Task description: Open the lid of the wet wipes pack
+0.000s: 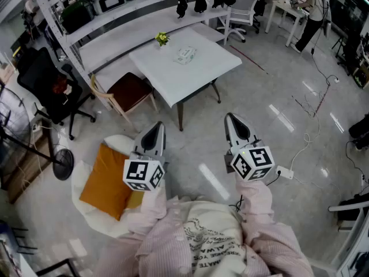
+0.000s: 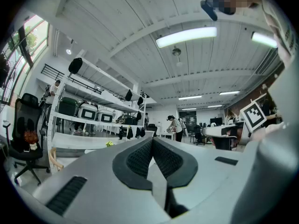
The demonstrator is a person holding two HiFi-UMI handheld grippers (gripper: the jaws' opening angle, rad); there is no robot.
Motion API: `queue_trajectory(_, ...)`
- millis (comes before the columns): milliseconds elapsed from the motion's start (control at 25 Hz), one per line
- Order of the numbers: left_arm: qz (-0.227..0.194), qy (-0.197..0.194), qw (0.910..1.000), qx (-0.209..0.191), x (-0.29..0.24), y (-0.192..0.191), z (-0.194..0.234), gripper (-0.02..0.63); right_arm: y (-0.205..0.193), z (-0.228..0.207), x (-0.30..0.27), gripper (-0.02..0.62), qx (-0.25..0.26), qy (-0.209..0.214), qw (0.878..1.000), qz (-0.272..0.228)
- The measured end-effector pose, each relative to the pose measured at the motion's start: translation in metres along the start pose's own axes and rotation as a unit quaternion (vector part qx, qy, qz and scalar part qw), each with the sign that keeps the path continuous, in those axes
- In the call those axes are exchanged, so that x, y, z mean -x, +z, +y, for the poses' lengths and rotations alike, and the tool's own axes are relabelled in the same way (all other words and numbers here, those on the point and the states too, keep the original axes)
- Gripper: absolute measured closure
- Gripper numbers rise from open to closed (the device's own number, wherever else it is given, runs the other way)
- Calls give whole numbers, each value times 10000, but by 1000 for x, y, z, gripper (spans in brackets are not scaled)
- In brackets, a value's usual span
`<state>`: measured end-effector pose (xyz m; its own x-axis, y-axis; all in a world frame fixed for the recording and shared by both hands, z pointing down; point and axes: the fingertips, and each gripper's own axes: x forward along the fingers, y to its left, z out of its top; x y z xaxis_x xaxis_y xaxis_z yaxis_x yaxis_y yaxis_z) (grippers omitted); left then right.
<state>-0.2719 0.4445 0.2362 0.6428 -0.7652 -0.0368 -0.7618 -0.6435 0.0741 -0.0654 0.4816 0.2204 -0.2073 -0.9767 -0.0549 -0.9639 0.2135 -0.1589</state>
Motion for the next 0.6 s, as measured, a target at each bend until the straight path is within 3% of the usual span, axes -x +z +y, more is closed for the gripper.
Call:
queue_trajectory(200, 114, -175, 9997, -96, -12, -1, -12, 606, 6, -12, 0, 597, -12, -70, 9999, -80)
queue_trajectory(600, 70, -365, 9993, 74, -39, -13, -34, 606, -1, -40, -2, 597, 68, -46, 10000, -28)
